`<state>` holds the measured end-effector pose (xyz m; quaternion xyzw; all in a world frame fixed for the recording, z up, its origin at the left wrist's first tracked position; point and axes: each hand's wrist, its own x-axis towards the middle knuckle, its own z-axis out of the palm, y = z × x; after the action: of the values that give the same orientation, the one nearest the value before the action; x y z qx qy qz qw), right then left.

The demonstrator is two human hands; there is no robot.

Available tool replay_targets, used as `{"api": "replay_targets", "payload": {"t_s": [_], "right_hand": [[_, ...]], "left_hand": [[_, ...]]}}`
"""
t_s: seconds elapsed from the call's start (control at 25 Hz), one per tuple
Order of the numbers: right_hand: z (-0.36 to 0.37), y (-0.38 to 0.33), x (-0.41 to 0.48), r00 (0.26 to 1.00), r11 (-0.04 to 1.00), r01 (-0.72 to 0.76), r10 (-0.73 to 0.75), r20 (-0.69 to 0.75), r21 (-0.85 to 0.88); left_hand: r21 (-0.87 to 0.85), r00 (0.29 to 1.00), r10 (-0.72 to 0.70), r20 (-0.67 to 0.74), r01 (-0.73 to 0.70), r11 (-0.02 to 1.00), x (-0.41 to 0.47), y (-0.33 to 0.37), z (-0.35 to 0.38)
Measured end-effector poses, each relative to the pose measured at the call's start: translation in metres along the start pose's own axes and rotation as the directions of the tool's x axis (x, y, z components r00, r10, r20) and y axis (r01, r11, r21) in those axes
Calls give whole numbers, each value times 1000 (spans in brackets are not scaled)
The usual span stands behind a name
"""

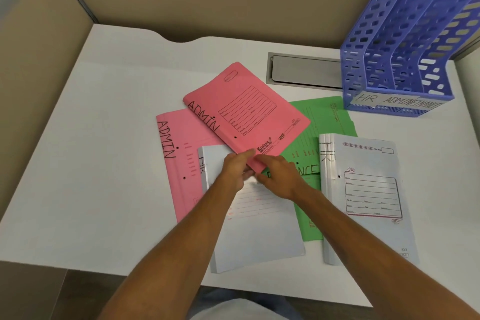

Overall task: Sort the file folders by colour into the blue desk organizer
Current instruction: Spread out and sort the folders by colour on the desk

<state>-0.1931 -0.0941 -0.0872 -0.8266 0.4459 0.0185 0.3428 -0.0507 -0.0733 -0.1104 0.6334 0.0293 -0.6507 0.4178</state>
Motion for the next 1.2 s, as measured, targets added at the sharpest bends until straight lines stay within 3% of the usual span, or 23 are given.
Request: {"api": "replay_targets", "payload": {"t_s": [0.16,0.28,0.48,0.6,0.8,0.92,1.04,1.2], "right_hand": [[-3,-4,-3,997,989,81,-79,-20,127],[-14,-6,1,994,965,104,-95,-52,239],[-35,-12,18,973,910,-98,173,-155,402],[-33,-26,31,949,842,-229,305,-82,489],[3,-75,51,879,583,-355,475,48,730],[32,-117,63,875,407,-347,464,136,845],[71,-170,70,876,389,-373,446,182,843],[130,-237,80,857,425,-427,472,208,798]], "left_hand": [[-58,992,60,-110,-67,996,-3,6,-3],[-160,991,95,-99,-110,981,-10,17,-18],[-193,981,194,2,-190,963,-38,46,-64],[-186,968,232,99,-211,960,-62,60,-111],[-53,950,246,191,-240,969,-89,80,-214],[25,953,223,205,-233,972,-92,95,-286],[211,971,199,130,-224,952,-87,108,-357],[512,955,274,-114,-180,840,-74,112,-433]]}}
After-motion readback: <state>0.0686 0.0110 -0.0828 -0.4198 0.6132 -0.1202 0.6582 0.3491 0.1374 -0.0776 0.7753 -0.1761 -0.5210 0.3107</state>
